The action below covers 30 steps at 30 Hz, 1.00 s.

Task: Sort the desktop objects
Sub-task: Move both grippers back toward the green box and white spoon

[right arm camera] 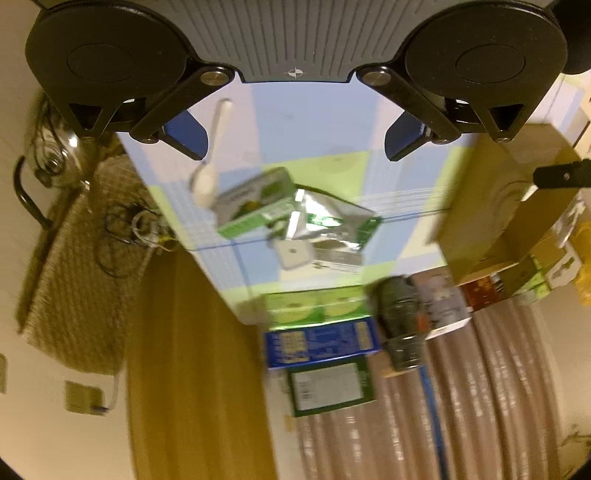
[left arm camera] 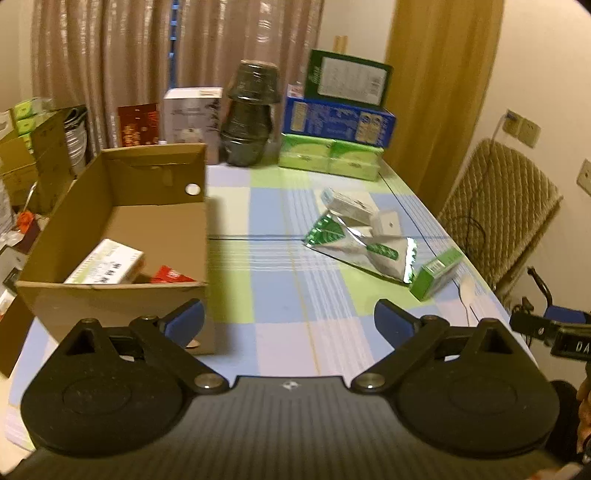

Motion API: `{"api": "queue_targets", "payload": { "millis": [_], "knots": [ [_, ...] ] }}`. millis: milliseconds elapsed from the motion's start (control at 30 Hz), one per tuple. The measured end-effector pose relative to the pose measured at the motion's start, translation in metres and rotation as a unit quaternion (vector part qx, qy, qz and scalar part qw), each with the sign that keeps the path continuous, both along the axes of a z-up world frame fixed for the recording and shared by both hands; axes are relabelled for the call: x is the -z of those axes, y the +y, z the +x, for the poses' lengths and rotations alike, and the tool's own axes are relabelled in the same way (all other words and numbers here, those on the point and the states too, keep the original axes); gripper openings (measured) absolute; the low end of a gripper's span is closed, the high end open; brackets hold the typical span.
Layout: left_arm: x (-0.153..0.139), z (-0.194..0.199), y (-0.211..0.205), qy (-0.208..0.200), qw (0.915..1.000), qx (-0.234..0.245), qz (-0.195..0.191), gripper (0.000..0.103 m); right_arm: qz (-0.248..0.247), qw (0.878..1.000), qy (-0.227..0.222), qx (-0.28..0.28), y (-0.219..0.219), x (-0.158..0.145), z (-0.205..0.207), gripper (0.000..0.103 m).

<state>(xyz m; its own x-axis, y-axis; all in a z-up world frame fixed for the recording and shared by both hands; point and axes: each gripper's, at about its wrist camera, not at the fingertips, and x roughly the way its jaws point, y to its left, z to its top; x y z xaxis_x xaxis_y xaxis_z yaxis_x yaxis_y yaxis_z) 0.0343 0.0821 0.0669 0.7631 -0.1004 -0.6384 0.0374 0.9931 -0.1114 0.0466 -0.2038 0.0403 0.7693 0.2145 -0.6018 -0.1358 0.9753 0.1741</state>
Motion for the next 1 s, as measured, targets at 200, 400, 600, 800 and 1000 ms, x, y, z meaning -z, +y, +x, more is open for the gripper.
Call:
{"api": "queue_targets", "payload": {
  "millis": [200,400,600,800,1000],
  "knots": [
    [0.011,0.013,-0.031,0.001,0.9989,0.042,0.023,0.099,0.002,1.0,0.006,0.024,-0.02,0.005,0.001,0.1],
    [0.022,0.03,-0.056,0.008,0.9964,0.078,0.033,0.099,0.002,0.999,0.013,0.044,-0.032,0.014,0.008,0.1],
    [0.036,0.049,-0.078,0.011,0.9927,0.117,0.029,0.099,-0.002,0.998,0.022,0.067,-0.043,0.023,0.018,0.1],
    [0.055,0.073,-0.098,0.026,0.9889,0.144,0.024,0.099,-0.009,0.996,0.03,0.079,-0.05,0.033,0.03,0.1],
    [0.066,0.096,-0.12,0.031,0.9843,0.173,0.02,0.097,-0.012,0.996,0.034,0.087,-0.055,0.043,0.047,0.1]
  ]
}}
